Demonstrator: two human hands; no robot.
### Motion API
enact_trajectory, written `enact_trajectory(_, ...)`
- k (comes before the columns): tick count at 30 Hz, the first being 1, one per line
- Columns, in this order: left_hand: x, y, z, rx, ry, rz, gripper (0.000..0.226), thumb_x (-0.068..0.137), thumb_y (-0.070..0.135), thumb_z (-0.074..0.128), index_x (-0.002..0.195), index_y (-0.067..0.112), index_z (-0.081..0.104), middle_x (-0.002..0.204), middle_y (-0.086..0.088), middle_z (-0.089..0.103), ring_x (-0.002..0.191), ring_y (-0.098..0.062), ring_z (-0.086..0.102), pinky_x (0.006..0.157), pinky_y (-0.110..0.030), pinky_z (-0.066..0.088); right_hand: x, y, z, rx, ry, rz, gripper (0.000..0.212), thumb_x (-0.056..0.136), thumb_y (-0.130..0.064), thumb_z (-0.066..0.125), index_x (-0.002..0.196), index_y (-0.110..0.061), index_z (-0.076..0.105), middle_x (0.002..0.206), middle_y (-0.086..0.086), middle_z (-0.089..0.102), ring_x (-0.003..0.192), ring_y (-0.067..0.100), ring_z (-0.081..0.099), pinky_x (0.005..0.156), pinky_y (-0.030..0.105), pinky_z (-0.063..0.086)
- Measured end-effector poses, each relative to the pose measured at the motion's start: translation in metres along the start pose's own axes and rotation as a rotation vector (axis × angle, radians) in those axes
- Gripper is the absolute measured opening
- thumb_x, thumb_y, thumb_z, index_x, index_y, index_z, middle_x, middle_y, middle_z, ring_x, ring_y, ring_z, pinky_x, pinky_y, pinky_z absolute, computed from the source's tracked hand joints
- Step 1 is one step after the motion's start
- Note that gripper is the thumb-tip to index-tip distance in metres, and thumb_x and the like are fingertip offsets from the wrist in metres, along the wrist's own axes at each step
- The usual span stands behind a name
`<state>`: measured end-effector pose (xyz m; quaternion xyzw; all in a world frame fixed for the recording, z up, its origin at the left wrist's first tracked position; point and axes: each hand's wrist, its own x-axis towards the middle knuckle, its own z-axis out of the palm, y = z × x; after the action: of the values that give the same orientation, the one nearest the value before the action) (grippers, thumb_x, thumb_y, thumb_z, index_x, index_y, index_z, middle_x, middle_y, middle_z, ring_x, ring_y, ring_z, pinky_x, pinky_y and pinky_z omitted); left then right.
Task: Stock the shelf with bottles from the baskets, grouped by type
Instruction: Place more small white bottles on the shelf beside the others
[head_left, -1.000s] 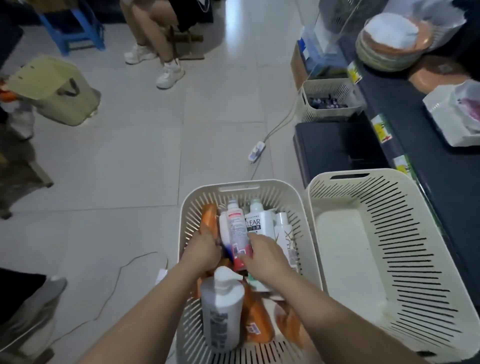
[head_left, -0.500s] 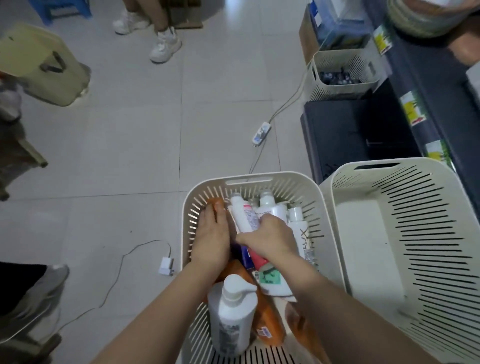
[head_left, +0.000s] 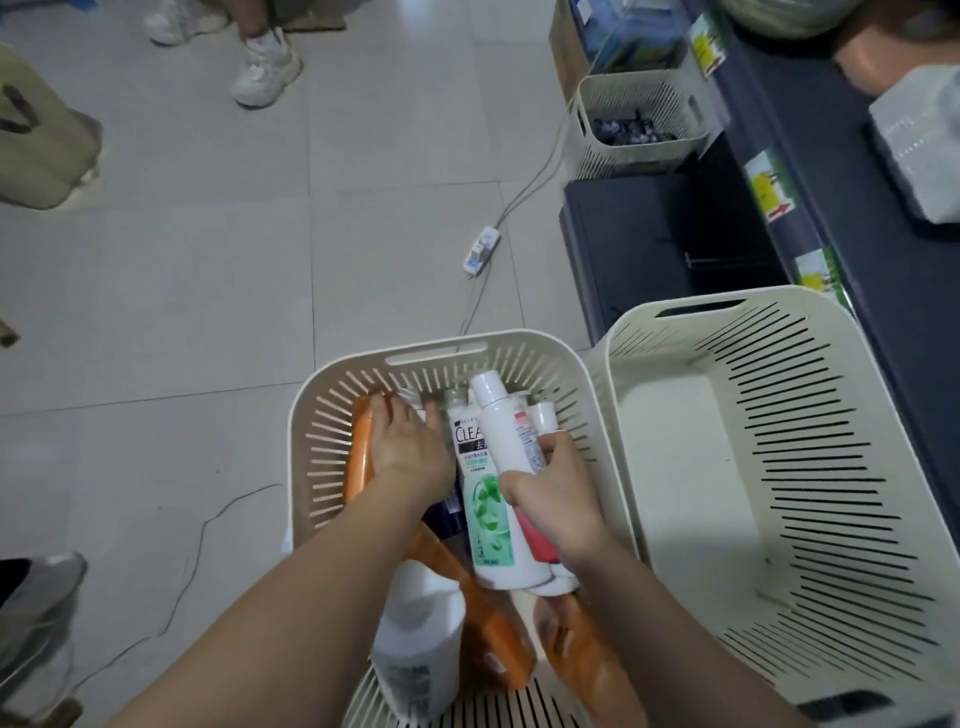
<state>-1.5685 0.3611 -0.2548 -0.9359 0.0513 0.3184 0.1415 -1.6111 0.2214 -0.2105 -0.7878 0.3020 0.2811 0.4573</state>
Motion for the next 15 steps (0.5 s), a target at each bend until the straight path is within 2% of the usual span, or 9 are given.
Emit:
enact_trajectory(3, 0.003, 0.0, -0.003, -0.146, 0.018, -0.023, 0.063, 0.085, 0.035, 0.046, 0.143, 0.014, 0.03, 0.14, -0.021, 0.046, 0.135, -0.037, 0.034, 0.114, -0.058, 0.004, 0.0, 0.003, 0.0, -0.003, -0.008, -0.033, 0.056, 0.051, -0.029, 0.06, 0.106, -0.025, 0.049, 0.108, 0.002, 0.058, 0.096, 0.022, 0.062, 0.087, 0.045, 0.055)
enact_trajectory(4, 0.002, -0.001, -0.005, -0.199, 0.034, -0.027, 0.065, 0.082, 0.035, 0.053, 0.14, 0.015, 0.031, 0.135, -0.02, 0.05, 0.131, -0.037, 0.038, 0.114, -0.058, 0.007, 0.0, 0.005, -0.001, 0.006, -0.014, -0.04, 0.055, 0.051, -0.028, 0.059, 0.105, -0.025, 0.05, 0.107, 0.001, 0.06, 0.095, 0.022, 0.062, 0.086, 0.045, 0.055)
enact_trajectory(9, -0.008, -0.004, -0.004, -0.563, 0.145, -0.02, 0.083, 0.079, 0.034, 0.065, 0.144, 0.016, 0.016, 0.132, -0.014, 0.048, 0.13, -0.03, 0.041, 0.115, -0.057, 0.007, -0.006, 0.007, -0.011, 0.173, -0.077, 0.0, 0.055, 0.054, -0.022, 0.061, 0.109, -0.023, 0.053, 0.099, -0.001, 0.065, 0.087, 0.018, 0.067, 0.082, 0.045, 0.058)
enact_trajectory(10, -0.012, -0.005, -0.005, -0.656, 0.172, -0.011, 0.088, 0.078, 0.031, 0.067, 0.146, 0.015, 0.013, 0.134, -0.014, 0.046, 0.129, -0.03, 0.041, 0.115, -0.053, 0.014, -0.008, 0.007, -0.013, 0.201, -0.085, 0.002, 0.052, 0.058, -0.022, 0.063, 0.109, -0.022, 0.054, 0.099, -0.001, 0.065, 0.087, 0.019, 0.067, 0.082, 0.044, 0.058)
enact_trajectory(11, -0.016, -0.005, -0.006, -0.761, 0.199, 0.004, 0.09, 0.077, 0.025, 0.069, 0.147, 0.013, 0.014, 0.135, -0.014, 0.044, 0.127, -0.031, 0.043, 0.11, -0.047, 0.026, -0.01, 0.007, -0.015, 0.228, -0.094, 0.0, 0.047, 0.064, -0.022, 0.066, 0.109, -0.022, 0.054, 0.098, -0.001, 0.065, 0.086, 0.02, 0.068, 0.08, 0.043, 0.058)
enact_trajectory(12, -0.02, -0.006, -0.006, -0.872, 0.223, 0.028, 0.088, 0.075, 0.017, 0.07, 0.146, 0.013, 0.019, 0.134, -0.013, 0.043, 0.122, -0.032, 0.046, 0.099, -0.039, 0.038, -0.013, 0.007, -0.017, 0.255, -0.104, -0.004, 0.041, 0.07, -0.02, 0.067, 0.11, -0.021, 0.054, 0.099, 0.0, 0.066, 0.086, 0.021, 0.069, 0.078, 0.041, 0.059)
enact_trajectory(13, -0.025, -0.007, -0.006, -0.969, 0.253, 0.069, 0.08, 0.072, 0.01, 0.069, 0.141, 0.013, 0.03, 0.128, -0.011, 0.046, 0.117, -0.031, 0.049, 0.085, -0.031, 0.042, -0.016, 0.007, -0.019, 0.286, -0.122, -0.005, 0.038, 0.075, -0.019, 0.067, 0.111, -0.021, 0.055, 0.101, 0.002, 0.066, 0.086, 0.022, 0.069, 0.076, 0.038, 0.058)
enact_trajectory(15, -0.033, -0.012, -0.008, -1.107, 0.304, 0.116, 0.05, 0.066, 0.001, 0.07, 0.112, 0.014, 0.054, 0.103, -0.003, 0.058, 0.099, -0.025, 0.058, 0.066, -0.027, 0.043, -0.023, 0.007, -0.023, 0.397, -0.156, 0.017, 0.041, 0.071, -0.022, 0.063, 0.112, -0.022, 0.057, 0.105, 0.009, 0.067, 0.085, 0.027, 0.069, 0.074, 0.038, 0.055)
